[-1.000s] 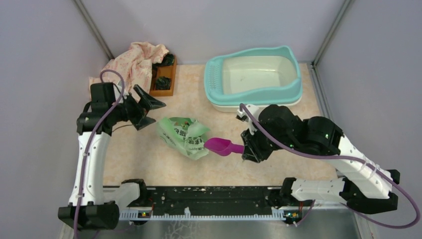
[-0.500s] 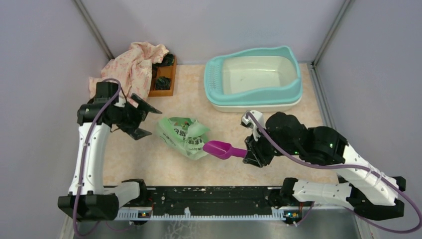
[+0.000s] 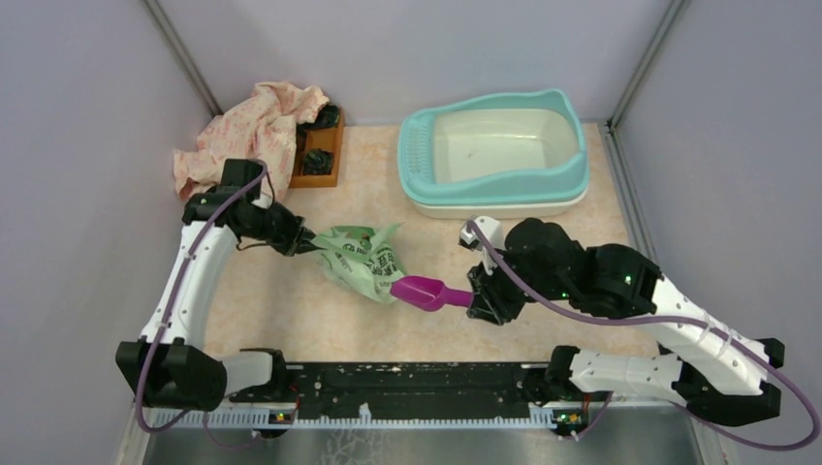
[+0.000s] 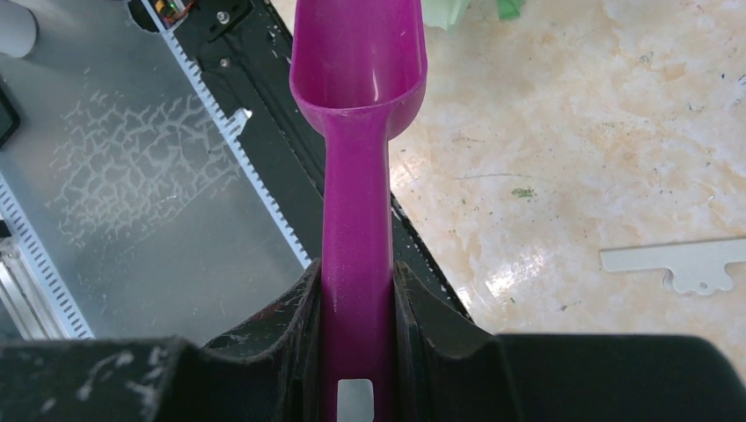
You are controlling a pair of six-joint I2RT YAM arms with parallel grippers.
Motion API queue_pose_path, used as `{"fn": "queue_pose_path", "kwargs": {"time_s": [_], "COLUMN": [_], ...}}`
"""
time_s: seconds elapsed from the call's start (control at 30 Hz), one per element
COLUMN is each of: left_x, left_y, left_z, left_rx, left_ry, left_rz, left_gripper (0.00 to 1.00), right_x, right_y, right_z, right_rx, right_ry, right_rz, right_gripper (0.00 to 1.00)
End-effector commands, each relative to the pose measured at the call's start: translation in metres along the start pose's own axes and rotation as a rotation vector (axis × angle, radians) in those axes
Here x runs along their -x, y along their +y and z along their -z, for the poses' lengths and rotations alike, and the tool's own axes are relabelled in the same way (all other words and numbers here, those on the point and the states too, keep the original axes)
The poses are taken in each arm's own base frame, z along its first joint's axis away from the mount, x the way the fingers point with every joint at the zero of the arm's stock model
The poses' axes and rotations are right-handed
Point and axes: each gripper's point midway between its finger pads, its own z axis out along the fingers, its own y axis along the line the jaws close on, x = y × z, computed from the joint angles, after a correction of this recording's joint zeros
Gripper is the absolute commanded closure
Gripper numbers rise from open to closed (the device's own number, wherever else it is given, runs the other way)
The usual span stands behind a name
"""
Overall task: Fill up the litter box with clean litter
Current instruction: 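Scoop the cat litter from the cat litter bag.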
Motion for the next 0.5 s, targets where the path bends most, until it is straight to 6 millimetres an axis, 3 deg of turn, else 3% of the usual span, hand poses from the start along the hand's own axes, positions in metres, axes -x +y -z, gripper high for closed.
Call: {"fn": "queue_pose_path", "kwargs": {"time_s": [0.0, 0.47], "left_x": [0.005, 0.021], "left_y": [-0.027, -0.067], "left_z": [-0.002, 0.01], "left_rx": [-0.071, -0.163], "left_ry": [0.017, 0.004], "left_rz": [-0.029, -0.105], "left_gripper": [1.0, 1.0], "right_x": [0.017, 0.046], "right_y": [0.002, -0.023], "right_z": [-0.004, -0.015], "right_rx": [-0.004, -0.169], "right_ry": [-0.024, -0.013], "right_rz": [0.03, 0.075], "right_gripper": [1.0, 1.0]}}
